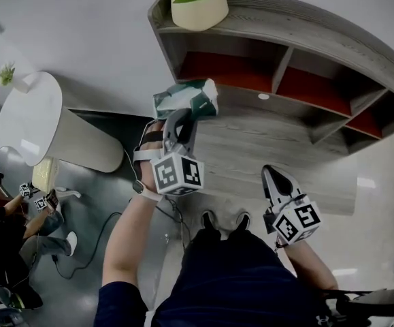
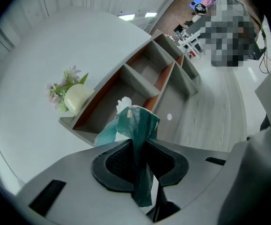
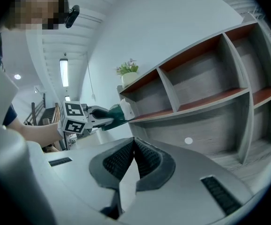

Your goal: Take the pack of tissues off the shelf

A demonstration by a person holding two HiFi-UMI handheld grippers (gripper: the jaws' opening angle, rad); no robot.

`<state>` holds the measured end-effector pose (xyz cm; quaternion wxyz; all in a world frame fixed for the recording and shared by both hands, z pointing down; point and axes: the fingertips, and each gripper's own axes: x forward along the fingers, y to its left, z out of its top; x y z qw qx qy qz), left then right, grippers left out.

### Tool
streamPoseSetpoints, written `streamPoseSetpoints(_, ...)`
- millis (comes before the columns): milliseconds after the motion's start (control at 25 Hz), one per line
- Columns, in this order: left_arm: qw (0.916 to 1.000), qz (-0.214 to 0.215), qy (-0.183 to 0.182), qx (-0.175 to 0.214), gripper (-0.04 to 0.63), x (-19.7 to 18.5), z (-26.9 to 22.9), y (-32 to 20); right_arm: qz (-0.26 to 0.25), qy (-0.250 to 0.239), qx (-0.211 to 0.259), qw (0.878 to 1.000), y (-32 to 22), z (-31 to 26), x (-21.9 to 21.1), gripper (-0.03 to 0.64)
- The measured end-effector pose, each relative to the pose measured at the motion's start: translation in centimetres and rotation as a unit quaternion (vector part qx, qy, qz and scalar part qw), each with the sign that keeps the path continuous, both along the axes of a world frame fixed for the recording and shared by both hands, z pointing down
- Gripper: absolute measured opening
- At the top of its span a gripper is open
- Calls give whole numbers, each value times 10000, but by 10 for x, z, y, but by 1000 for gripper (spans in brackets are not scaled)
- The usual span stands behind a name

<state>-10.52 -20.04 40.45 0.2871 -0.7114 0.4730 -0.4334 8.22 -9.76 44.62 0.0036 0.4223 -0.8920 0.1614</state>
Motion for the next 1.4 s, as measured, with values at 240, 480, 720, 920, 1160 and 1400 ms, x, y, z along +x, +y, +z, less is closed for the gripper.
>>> streamPoseSetpoints(240,9999,7,-114,-54,89,-1,23,5,-37,21,-4,10000,-1,0,-4,11)
streamPoseSetpoints(480,9997,56,-177,-177,89,1,54,4,103,41,-5,9999,-3,0,3,11)
streamPoseSetpoints(720,9990,222,-215,-334,89,4,89,0,289,77,-69,9995,-6,3,9,11)
streamPoseSetpoints(920,9978,352,-212,-516,90,7,121,-5,477,173,-144,9986,-8,6,16,11)
streamPoseSetpoints(1160,9957,518,-279,-720,90,11,159,-12,693,239,-238,9970,-10,12,22,11)
streamPoseSetpoints(1400,9917,685,-396,-1010,89,17,195,-20,837,273,-324,9956,-13,18,25,11)
